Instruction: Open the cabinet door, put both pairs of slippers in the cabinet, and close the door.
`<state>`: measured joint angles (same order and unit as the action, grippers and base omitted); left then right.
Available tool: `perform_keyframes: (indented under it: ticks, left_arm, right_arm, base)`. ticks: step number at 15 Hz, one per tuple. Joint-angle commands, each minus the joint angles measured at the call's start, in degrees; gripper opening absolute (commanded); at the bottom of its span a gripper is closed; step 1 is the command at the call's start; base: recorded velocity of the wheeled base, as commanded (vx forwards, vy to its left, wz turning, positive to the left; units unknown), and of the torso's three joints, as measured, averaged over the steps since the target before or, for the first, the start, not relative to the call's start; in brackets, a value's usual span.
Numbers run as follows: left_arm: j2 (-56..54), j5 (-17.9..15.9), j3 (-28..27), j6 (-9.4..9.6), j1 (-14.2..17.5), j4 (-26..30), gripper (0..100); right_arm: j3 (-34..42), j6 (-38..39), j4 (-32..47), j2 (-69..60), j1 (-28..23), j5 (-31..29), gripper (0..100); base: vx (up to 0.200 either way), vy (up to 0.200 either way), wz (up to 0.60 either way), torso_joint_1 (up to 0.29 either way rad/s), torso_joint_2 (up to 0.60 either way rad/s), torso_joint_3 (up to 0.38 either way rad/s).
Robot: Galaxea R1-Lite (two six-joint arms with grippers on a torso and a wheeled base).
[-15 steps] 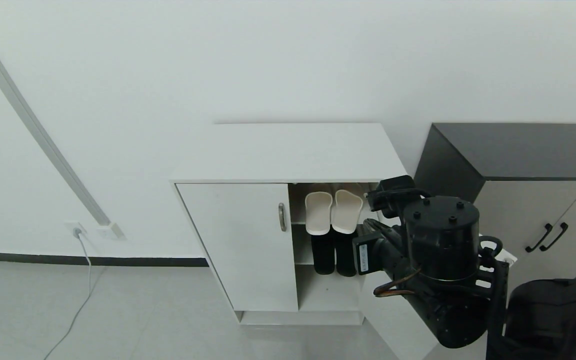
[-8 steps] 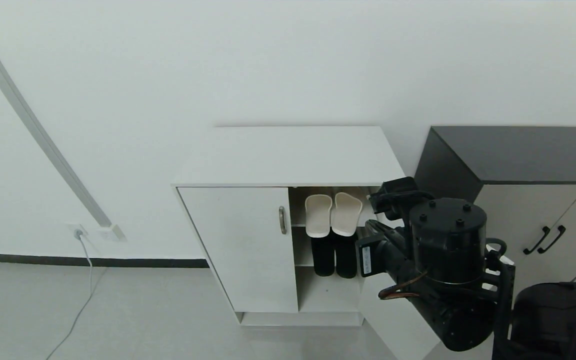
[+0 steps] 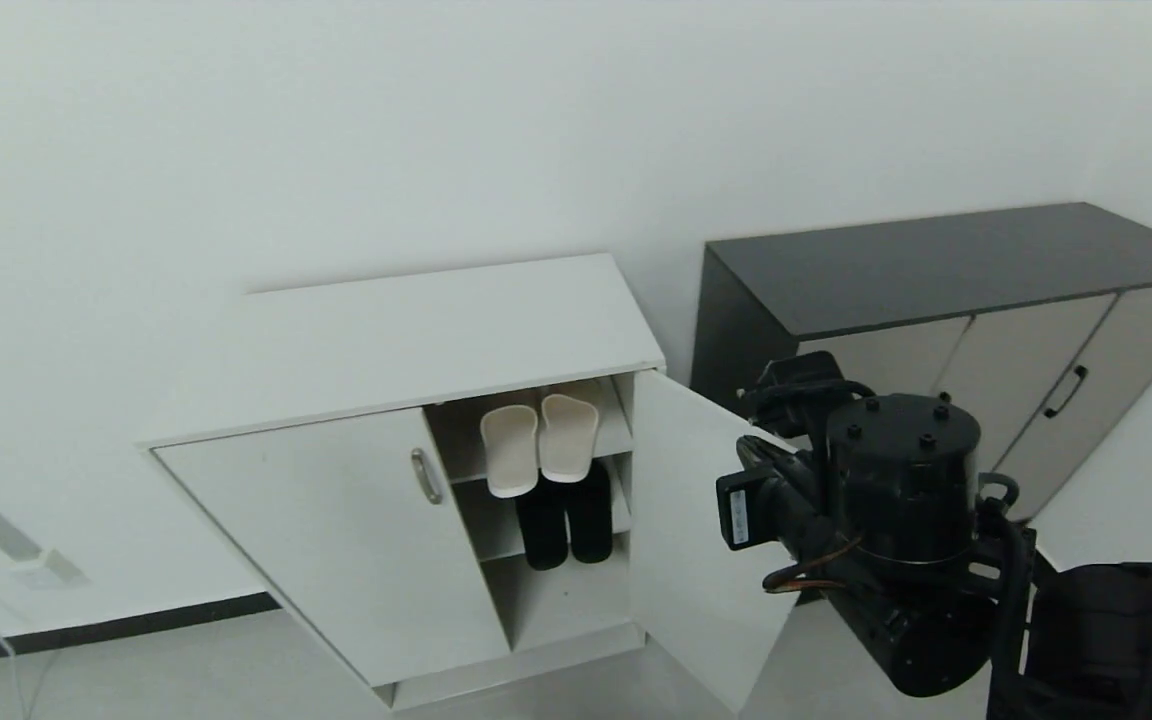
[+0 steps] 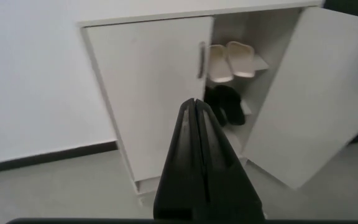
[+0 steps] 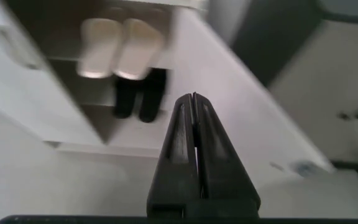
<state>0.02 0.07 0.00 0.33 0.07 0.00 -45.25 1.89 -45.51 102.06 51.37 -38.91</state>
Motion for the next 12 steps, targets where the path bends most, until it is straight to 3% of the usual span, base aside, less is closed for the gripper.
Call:
perform_keyframes:
  ticks: [1,3,8,9,12]
  left_arm:
    - [0.1,0.0,0.0,0.02,0.0,0.0,0]
    - [0.0,0.0,0.0,0.02,0.0,0.0,0]
    - [0.1,0.0,0.0,0.02,0.0,0.0,0]
    - [0.0,-0.1,0.0,0.11,0.0,0.0,0]
    - [0.0,-0.1,0.0,0.11,0.0,0.0,0]
  right_arm:
    - [-0.3,-0.6,-0.5,0.0,-1.4,0.1,0]
    - [0.0,-1.5,-2.5,0.0,-2.1,0.1,0]
    - [-1.4,-2.9,-3.1,-1.0,-4.4,1.0,0]
    - [-2.9,-2.9,-2.8,-0.6,-5.5,2.8,0]
    - [-11.0,-2.5,3.0,1.7,-10.9,7.6,0]
  base:
    - [0.0,0.0,0.0,0.0,0.0,0.0]
    - [0.0,0.0,0.0,0.0,0.0,0.0]
    - [-0.2,0.0,0.0,0.001,0.0,0.001]
    - [-0.2,0.0,0.0,-0.012,-0.01,0.002]
    - [0.0,0.0,0.0,0.0,0.0,0.0]
